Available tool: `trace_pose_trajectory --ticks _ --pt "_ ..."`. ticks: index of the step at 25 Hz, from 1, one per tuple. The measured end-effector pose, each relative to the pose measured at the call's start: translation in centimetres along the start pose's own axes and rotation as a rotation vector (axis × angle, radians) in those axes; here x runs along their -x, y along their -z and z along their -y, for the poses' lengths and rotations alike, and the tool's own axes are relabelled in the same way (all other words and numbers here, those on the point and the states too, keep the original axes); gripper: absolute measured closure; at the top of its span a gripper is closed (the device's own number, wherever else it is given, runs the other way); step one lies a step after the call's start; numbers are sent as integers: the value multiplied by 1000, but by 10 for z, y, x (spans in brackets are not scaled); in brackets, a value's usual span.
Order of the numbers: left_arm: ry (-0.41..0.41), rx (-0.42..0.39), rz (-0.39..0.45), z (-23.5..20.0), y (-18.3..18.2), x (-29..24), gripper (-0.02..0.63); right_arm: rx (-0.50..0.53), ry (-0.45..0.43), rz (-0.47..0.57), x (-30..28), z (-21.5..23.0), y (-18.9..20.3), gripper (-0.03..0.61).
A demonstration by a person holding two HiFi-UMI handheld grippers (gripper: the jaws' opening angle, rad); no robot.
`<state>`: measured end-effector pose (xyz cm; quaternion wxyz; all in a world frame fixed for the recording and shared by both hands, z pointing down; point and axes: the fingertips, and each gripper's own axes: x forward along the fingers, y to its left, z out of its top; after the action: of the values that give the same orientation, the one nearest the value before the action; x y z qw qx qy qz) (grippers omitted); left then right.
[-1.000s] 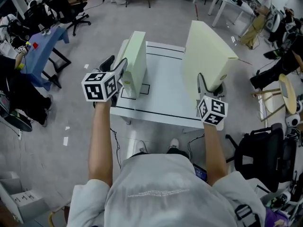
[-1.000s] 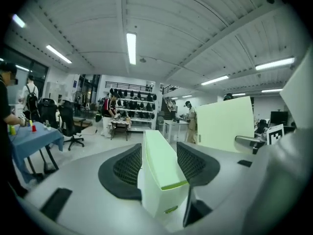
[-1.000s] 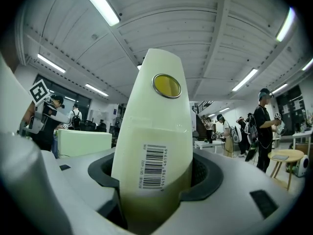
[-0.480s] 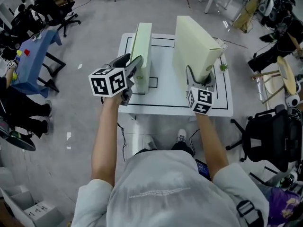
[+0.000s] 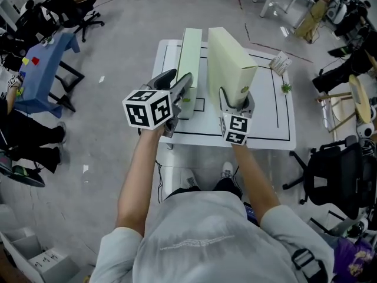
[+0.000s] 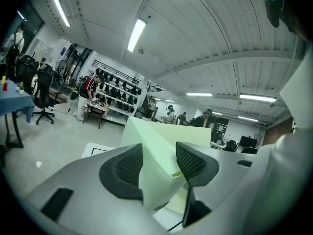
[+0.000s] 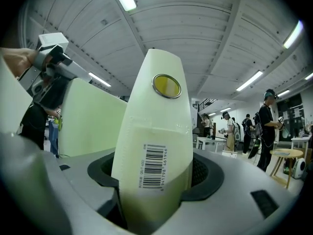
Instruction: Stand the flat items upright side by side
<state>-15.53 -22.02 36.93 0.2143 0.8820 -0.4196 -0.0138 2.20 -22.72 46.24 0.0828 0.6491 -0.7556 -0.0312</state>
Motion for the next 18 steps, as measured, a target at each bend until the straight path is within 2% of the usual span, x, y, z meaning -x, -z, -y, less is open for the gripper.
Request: trace_pose_trajectory --ticks 6,10,18 --pt "21 4 1 7 6 -2 387 33 5 22 -1 -18 9 232" --pt "38 2 -2 9 6 -4 387 14 -16 23 2 -29 9 211" --pt "56 16 -3 9 8 -4 385 57 -227 12 13 -56 25 198"
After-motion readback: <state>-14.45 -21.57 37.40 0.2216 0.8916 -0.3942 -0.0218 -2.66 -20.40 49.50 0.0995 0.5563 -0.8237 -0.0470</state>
